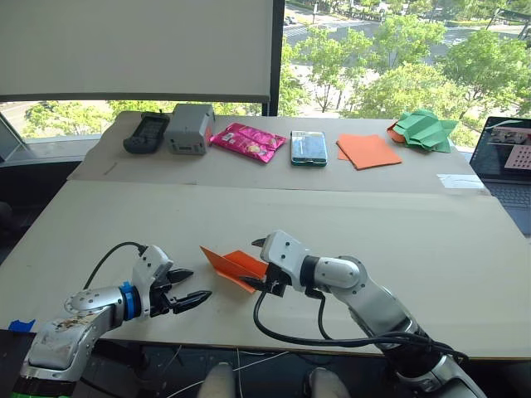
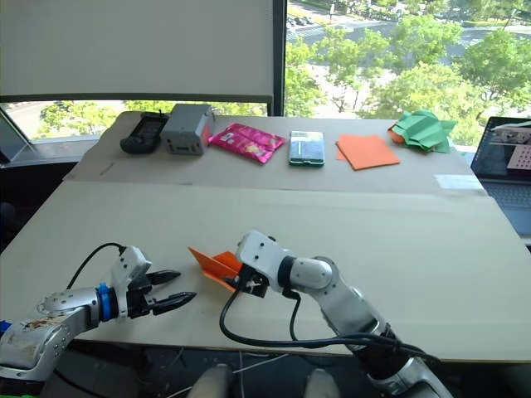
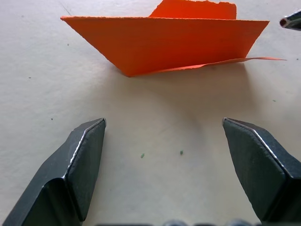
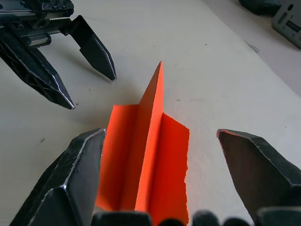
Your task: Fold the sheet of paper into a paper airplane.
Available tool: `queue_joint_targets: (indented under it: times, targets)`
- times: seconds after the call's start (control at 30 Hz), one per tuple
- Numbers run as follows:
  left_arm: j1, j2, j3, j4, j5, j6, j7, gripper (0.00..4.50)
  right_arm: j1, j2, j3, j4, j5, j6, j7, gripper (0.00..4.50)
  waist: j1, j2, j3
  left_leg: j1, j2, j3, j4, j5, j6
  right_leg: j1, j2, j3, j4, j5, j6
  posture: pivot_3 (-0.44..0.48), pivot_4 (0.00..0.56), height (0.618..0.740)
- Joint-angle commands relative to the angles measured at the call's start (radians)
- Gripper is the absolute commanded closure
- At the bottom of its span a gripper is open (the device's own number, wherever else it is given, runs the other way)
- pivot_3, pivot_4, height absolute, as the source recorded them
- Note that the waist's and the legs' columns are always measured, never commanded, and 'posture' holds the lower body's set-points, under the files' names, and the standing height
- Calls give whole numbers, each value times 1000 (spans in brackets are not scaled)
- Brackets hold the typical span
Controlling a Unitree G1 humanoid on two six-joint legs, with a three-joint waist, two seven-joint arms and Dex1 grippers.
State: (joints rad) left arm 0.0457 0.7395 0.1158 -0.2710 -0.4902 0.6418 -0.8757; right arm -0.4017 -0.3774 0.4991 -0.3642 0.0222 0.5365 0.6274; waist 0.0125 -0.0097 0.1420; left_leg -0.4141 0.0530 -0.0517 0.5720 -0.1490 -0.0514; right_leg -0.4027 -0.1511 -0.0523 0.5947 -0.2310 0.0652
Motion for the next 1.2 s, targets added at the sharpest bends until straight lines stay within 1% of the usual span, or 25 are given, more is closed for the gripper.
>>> queue_joint_targets:
  times: [0.03,0.27,0.3,0.67,0.7,0.8,1.2]
  targets:
    - [0,6,11,-46,-15,7,3,280,13,11,-6,-5,-12,-19,-9,1857,0,-1,0,0,0,0,0,0,0,0,0,0,0,0,0,0,150,702]
    - [10,10,20,-67,-20,27,10,280,20,14,1,12,-27,-26,13,4315,-1,-1,0,0,0,0,0,0,0,0,0,0,1,0,0,0,150,702]
    - [12,11,22,-68,-22,27,10,280,20,16,1,11,-27,-23,13,4479,-1,-1,0,0,0,0,0,0,0,0,0,0,1,0,0,0,150,702]
    - [30,17,23,-59,-23,16,7,280,28,19,4,-2,-34,-14,19,4479,-1,-1,-1,0,0,0,0,0,0,0,0,0,1,0,0,0,150,702]
    - [31,17,22,-57,-23,14,7,280,29,21,4,-3,-34,-11,19,3887,-1,-1,-1,0,0,0,0,0,0,0,1,0,1,0,0,0,150,702]
    - [31,17,22,-55,-24,13,8,280,33,25,4,-3,-34,-5,22,2959,-1,-1,-1,0,0,0,0,0,0,1,1,1,1,0,0,0,150,702]
    - [41,18,20,-48,-16,4,9,280,46,41,16,56,-48,-20,23,2959,-1,-1,-1,1,0,0,1,0,0,1,1,2,1,0,0,0,150,702]
